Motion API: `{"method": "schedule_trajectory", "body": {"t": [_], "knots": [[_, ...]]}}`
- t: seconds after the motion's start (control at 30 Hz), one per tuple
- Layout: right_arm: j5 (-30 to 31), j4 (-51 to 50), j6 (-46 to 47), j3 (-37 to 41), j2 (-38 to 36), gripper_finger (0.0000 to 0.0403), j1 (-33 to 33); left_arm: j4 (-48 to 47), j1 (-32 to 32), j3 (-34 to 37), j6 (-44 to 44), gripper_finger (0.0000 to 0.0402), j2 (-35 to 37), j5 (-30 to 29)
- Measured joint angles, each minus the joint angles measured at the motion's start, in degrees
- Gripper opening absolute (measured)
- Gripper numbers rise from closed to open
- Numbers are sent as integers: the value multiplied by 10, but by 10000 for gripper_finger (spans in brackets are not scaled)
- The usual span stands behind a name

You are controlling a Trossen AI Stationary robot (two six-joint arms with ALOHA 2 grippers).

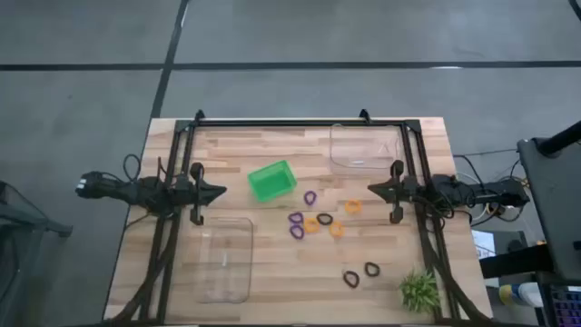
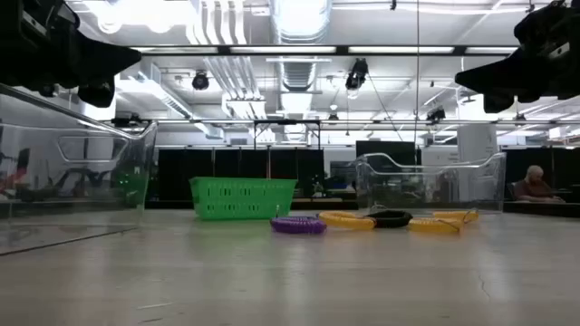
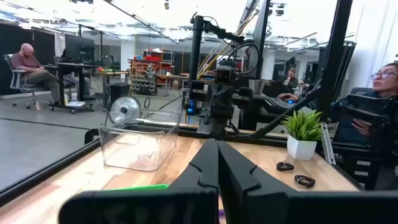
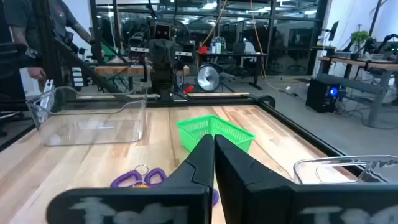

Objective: Sort spring keychains

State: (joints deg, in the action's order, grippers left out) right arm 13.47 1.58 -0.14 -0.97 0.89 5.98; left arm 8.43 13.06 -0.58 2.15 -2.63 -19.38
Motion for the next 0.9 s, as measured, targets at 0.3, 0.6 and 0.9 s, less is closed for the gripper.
{"method": "schedule_trajectory", "body": {"t": [0.3,0.6,0.9], "knots": [[0,0,0,0,0,8,0,0,0,0,0,0,0,0],[0,49,279,0,0,8,0,0,0,0,0,0,0,-13],[15,131,524,0,1,8,0,0,0,0,43,0,0,-15]]}}
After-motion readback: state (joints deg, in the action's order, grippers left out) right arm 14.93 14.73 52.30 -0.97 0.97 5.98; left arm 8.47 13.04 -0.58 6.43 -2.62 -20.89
